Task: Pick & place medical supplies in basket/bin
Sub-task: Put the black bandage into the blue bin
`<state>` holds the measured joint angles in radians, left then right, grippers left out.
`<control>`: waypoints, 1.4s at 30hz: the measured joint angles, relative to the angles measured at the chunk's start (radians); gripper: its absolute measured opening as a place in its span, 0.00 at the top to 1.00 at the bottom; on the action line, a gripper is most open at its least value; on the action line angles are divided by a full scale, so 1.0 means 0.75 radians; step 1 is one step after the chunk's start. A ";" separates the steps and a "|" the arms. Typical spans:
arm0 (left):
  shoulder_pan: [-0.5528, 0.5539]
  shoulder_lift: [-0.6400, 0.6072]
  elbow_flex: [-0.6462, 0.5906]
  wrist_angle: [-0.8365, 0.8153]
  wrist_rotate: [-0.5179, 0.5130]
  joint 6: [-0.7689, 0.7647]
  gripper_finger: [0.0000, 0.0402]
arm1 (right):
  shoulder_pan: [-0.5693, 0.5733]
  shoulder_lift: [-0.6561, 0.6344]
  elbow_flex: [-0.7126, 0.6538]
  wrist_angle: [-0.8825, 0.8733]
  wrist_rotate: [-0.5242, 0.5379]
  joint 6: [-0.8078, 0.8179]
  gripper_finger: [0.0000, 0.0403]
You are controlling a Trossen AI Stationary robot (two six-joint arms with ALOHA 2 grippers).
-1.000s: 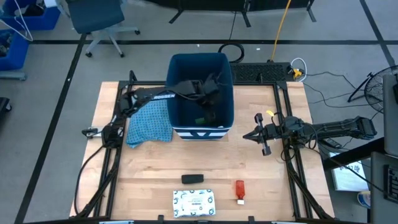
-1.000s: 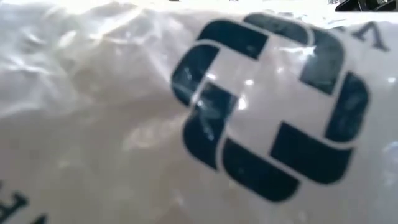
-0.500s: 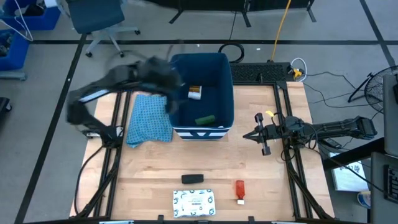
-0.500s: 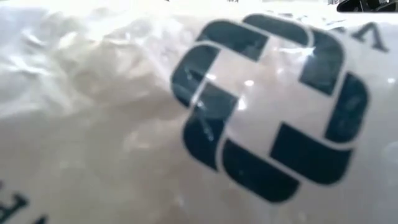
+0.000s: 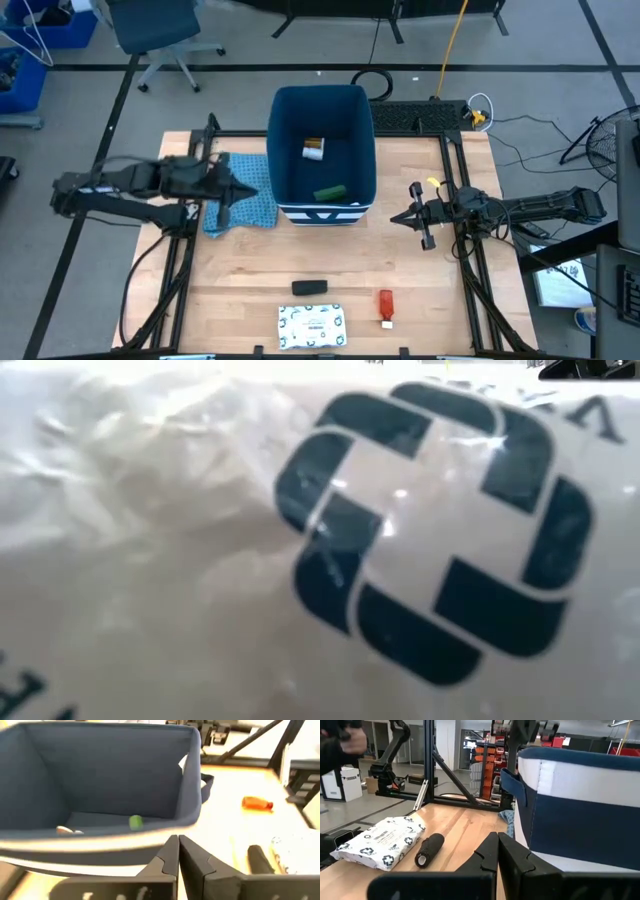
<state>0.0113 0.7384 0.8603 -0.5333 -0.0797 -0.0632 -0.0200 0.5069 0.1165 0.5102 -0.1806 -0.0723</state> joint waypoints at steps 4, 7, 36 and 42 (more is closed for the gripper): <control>-0.064 -0.194 -0.330 0.284 0.014 0.006 0.98 | 0.000 0.000 0.000 -0.003 0.001 0.011 1.00; -0.112 -0.292 -0.520 0.496 -0.002 0.049 0.99 | 0.000 0.000 0.000 -0.021 0.001 0.015 1.00; -0.234 -0.436 -1.113 1.206 -0.186 0.300 0.94 | 0.003 0.001 0.006 0.175 0.039 0.092 1.00; -0.234 -0.436 -1.113 1.207 -0.189 0.300 0.92 | 0.143 0.085 0.272 0.005 0.125 -0.018 1.00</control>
<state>-0.1639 0.4118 0.0254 0.3717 -0.2216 0.1619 0.0870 0.5707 0.3207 0.5140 -0.0870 -0.0858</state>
